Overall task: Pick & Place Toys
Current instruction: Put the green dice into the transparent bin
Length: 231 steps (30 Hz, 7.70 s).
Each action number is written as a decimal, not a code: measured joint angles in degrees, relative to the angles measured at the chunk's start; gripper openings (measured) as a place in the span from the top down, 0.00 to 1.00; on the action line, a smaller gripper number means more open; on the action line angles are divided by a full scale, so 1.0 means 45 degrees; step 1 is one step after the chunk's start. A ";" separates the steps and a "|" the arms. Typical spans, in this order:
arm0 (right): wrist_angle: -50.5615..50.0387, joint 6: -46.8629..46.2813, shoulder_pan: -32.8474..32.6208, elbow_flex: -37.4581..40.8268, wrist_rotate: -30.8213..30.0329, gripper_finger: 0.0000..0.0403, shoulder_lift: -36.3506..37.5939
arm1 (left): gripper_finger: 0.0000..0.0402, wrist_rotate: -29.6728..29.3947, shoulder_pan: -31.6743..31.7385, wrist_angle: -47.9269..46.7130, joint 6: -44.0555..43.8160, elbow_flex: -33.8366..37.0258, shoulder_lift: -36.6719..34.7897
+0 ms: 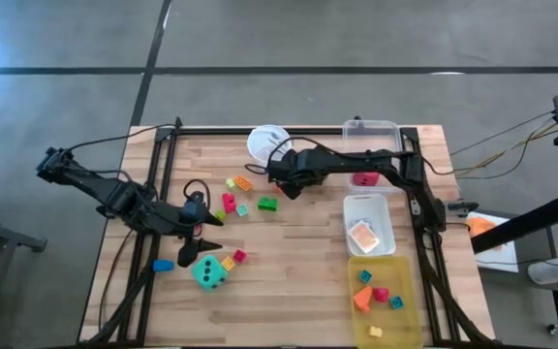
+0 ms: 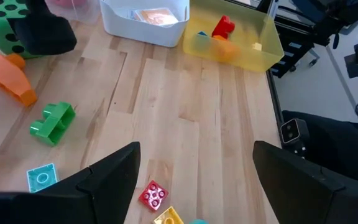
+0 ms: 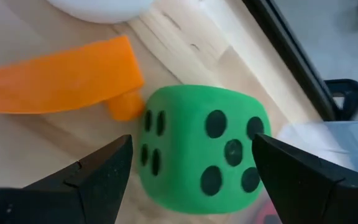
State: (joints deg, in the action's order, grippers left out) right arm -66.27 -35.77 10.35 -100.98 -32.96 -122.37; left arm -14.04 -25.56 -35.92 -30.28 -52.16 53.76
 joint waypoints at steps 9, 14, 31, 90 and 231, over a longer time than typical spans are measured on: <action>-0.0472 -0.0183 0.0050 0.0303 -0.1031 0.19 -0.0343 | 0.22 -0.0001 0.0000 -0.0079 -0.0049 0.0000 0.0000; -0.0417 -0.0194 0.0144 0.0707 -0.0970 0.19 -0.0340 | 0.22 0.0000 0.0000 -0.0078 -0.0049 0.0000 0.0000; 0.0623 -0.0100 0.0159 0.2169 -0.0982 0.23 -0.0245 | 0.22 0.0000 0.0000 -0.0034 -0.0064 0.0000 0.0000; -0.1899 0.1423 -0.1695 0.0074 -0.1698 0.63 0.3756 | 0.22 0.0039 0.0000 -0.0082 -0.0287 0.0000 0.0000; -0.3233 -0.7357 0.2369 0.4953 -0.3431 0.70 0.4033 | 0.22 0.0039 0.0000 0.0001 -0.0307 0.0015 0.0005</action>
State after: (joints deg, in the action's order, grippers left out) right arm -80.82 -68.87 21.02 -78.70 -48.40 -104.22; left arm -13.87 -25.56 -35.92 -31.66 -52.10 53.78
